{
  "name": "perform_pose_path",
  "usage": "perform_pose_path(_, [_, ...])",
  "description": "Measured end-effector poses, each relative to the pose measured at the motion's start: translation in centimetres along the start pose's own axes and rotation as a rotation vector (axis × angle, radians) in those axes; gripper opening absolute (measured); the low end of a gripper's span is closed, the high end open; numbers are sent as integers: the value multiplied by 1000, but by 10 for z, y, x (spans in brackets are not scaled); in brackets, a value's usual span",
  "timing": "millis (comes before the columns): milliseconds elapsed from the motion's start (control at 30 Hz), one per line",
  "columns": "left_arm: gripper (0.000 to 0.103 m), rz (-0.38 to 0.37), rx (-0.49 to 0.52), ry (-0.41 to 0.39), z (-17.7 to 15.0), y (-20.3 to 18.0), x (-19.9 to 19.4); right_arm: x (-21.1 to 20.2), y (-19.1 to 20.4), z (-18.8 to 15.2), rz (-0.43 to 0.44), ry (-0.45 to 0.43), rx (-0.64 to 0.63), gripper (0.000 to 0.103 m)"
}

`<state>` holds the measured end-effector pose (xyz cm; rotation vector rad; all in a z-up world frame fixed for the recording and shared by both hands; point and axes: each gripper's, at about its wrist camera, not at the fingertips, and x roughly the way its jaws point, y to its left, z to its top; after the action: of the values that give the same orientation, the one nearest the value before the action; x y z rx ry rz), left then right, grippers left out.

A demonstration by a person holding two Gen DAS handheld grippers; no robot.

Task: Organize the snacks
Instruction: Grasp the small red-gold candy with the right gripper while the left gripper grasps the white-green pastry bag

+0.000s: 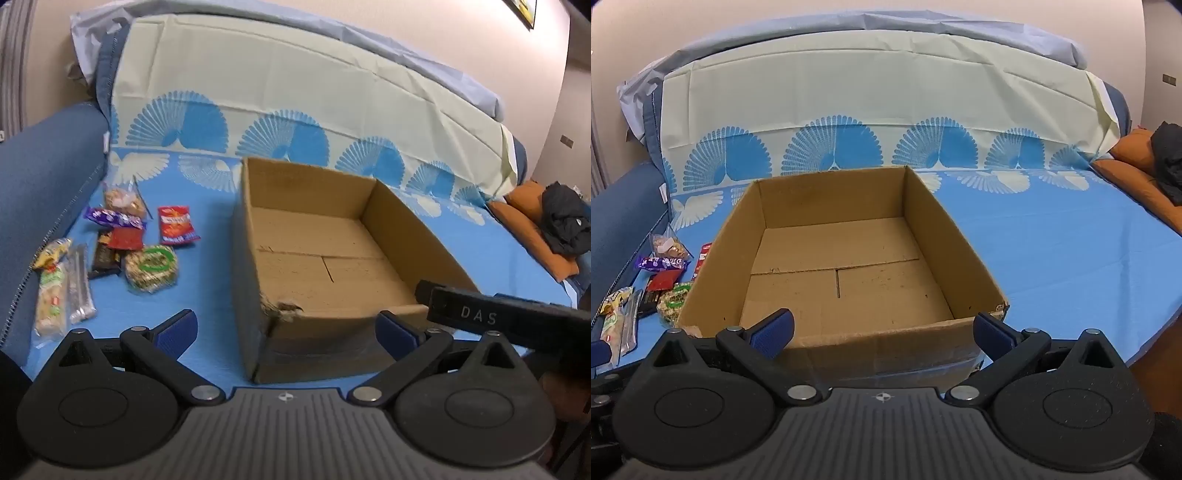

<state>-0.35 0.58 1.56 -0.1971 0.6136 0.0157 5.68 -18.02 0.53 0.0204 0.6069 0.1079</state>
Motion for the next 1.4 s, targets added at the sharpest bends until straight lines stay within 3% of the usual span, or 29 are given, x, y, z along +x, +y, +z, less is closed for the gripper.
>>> perform_pose_path(67, [102, -3, -20, -18, 4, 9, -4, -2, 4, 4, 17, -7, 0, 93])
perform_pose_path(133, [95, 1, -50, -20, 8, 20, -5, -5, 16, 3, 38, -20, -9, 83])
perform_pose_path(167, [86, 7, -67, -16, 10, 27, -5, -5, 14, 4, 59, -27, -12, 72])
perform_pose_path(267, [58, 5, -149, 16, 17, 57, 2, -8, 31, 3, 149, -49, -43, 54])
perform_pose_path(400, [43, 1, -247, 40, 24, 105, 11, -13, 57, 6, 291, -76, -93, 52])
perform_pose_path(500, [43, 34, -289, 33, 27, 143, 19, -17, 81, 0, 392, -106, -112, 52])
perform_pose_path(667, [43, 102, -355, 1, 21, 193, 31, -14, 121, -19, 534, 23, -143, 53])
perform_pose_path(833, [43, 132, -444, 6, 5, 225, 37, 23, 172, -53, 525, 119, -267, 53])
perform_pose_path(1000, [43, 172, -480, -4, 1, 235, 36, 61, 200, -73, 482, 259, -270, 54])
perform_pose_path(1133, [43, 253, -503, 14, -1, 238, 41, 90, 214, -92, 439, 363, -267, 59])
perform_pose_path(1233, [45, 331, -503, 27, 0, 239, 47, 91, 224, -100, 422, 368, -348, 61])
perform_pose_path(1300, [49, 380, -477, 37, 1, 236, 54, 83, 231, -101, 409, 337, -424, 52])
perform_pose_path(1367, [50, 422, -448, 59, 3, 234, 64, 79, 238, -106, 400, 285, -504, 25])
perform_pose_path(1400, [50, 445, -434, 70, 3, 234, 69, 77, 238, -103, 407, 275, -532, 20])
